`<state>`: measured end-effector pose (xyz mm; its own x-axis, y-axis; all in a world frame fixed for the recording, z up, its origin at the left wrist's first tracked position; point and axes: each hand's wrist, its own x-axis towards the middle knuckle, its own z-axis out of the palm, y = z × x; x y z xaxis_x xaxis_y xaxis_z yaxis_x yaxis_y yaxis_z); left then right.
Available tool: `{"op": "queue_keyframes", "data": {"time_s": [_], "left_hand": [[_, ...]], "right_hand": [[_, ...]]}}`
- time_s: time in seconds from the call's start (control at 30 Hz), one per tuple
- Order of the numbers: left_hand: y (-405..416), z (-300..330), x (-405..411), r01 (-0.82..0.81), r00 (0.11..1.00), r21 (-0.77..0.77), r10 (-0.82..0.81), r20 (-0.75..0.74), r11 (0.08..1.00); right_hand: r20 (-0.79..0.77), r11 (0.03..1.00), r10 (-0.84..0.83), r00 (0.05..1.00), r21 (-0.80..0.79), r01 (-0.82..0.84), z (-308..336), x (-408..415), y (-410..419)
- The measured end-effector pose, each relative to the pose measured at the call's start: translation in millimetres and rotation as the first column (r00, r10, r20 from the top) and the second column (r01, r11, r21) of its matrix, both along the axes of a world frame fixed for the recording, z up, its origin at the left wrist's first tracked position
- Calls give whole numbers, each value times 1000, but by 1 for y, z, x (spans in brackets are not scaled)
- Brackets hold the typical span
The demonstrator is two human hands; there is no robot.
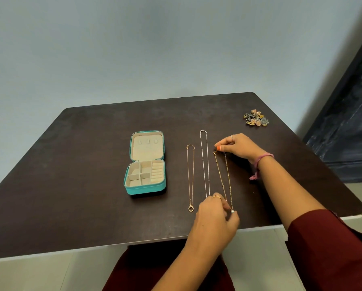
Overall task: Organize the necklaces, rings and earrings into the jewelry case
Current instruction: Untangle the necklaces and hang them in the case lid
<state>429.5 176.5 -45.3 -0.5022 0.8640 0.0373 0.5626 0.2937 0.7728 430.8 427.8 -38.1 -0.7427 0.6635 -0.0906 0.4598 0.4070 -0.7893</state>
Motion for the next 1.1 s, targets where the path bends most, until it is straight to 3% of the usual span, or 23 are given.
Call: {"op": "queue_keyframes", "data": {"time_s": [0.13, 0.3, 0.53, 0.7, 0.93, 1.1], "left_hand": [[-7, 11, -27, -122, 990, 155, 109, 87, 980], [-23, 18, -72, -323, 939, 321, 258, 227, 890], [-41, 2, -97, -465, 861, 462, 264, 435, 756], [-46, -6, -94, -435, 885, 543, 231, 403, 718], [-46, -7, -97, -434, 882, 545, 216, 418, 718], [-46, -9, -101, -465, 864, 550, 220, 453, 694]], "right_hand": [[-67, 997, -72, 995, -47, 69, 2, 4, -2], [-127, 996, -87, 988, -46, 82, 4, 4, -11], [-113, 982, -62, 992, 169, 80, 10, -9, -28], [39, 944, -4, 999, 329, -9, 13, -32, -32], [267, 917, -25, 963, 389, -84, 15, -65, -33], [297, 910, -52, 954, 406, -77, 12, -83, -35]]}}
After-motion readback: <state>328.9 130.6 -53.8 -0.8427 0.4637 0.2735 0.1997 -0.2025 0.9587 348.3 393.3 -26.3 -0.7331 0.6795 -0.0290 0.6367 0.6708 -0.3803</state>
